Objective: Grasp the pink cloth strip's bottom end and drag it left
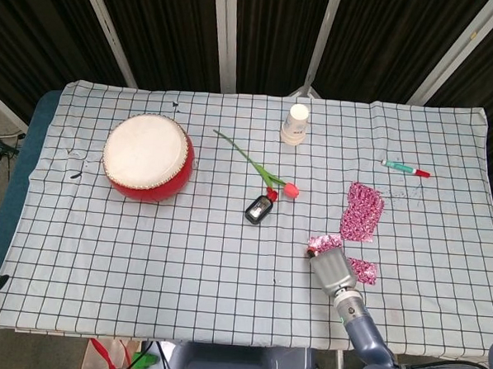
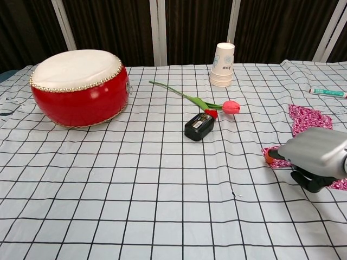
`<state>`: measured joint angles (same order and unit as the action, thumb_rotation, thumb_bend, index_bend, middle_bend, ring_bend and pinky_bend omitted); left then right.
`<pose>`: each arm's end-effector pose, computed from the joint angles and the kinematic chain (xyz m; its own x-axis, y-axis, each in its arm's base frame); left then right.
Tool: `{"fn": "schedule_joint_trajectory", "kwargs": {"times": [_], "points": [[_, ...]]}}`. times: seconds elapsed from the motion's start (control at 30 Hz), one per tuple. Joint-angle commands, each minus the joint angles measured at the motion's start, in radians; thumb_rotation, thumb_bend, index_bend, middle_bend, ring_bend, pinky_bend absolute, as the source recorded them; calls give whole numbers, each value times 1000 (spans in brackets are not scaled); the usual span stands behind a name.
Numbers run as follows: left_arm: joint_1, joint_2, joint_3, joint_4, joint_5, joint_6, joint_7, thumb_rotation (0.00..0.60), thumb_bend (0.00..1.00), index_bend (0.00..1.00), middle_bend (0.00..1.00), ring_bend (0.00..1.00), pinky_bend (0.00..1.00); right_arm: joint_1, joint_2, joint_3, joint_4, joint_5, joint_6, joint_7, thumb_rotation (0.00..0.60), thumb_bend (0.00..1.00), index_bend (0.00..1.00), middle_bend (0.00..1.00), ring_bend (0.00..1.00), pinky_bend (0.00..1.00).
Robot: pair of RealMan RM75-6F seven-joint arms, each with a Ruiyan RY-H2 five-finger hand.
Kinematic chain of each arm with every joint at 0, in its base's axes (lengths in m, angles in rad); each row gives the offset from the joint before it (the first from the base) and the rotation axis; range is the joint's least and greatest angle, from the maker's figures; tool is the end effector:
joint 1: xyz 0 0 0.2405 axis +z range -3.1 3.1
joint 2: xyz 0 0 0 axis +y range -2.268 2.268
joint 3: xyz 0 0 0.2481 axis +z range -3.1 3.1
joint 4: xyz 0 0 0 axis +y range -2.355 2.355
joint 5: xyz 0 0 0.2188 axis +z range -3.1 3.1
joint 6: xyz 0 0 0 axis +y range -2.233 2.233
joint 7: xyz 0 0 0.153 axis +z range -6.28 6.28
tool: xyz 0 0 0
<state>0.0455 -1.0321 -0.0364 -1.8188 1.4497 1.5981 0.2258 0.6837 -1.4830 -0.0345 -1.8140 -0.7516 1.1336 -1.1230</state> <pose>-0.2962 0.1461 0.1723 0.4960 -0.0132 0.8682 0.8579 0.1622 -0.4876 -0.1821 -0.2571 -0.0367 0.8255 -0.3599 0.4348 -0.5588 -0.4126 0.7194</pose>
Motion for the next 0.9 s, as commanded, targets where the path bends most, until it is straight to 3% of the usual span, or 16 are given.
{"fn": "schedule_joint_trajectory", "kwargs": {"times": [0.03, 0.23, 0.47, 0.73, 0.9], "points": [[1, 2, 0, 2, -1, 0, -4, 600, 246, 129, 6, 0, 19, 10, -10, 1, -10, 7, 10, -7, 600, 682, 210, 804, 738, 483], [0, 4, 0, 3, -1, -2, -9, 600, 246, 130, 6, 0, 19, 23, -5, 12, -34, 4, 38, 2, 600, 682, 210, 803, 738, 482], [1, 4, 1, 2, 1, 0, -10, 600, 247, 132, 6, 0, 19, 17, 102, 44, -123, -23, 93, 58, 600, 682, 210, 804, 738, 483], [1, 1, 0, 0, -4, -1, 1, 600, 247, 132, 6, 0, 19, -26, 217, 4, -206, -91, 132, 129, 600, 683, 209, 795, 730, 482], [2, 1, 2, -3, 0, 1, 6, 600, 247, 132, 6, 0, 20, -118, 330, -49, -271, -195, 158, 306, 600, 680, 103, 456, 498, 341]]}}
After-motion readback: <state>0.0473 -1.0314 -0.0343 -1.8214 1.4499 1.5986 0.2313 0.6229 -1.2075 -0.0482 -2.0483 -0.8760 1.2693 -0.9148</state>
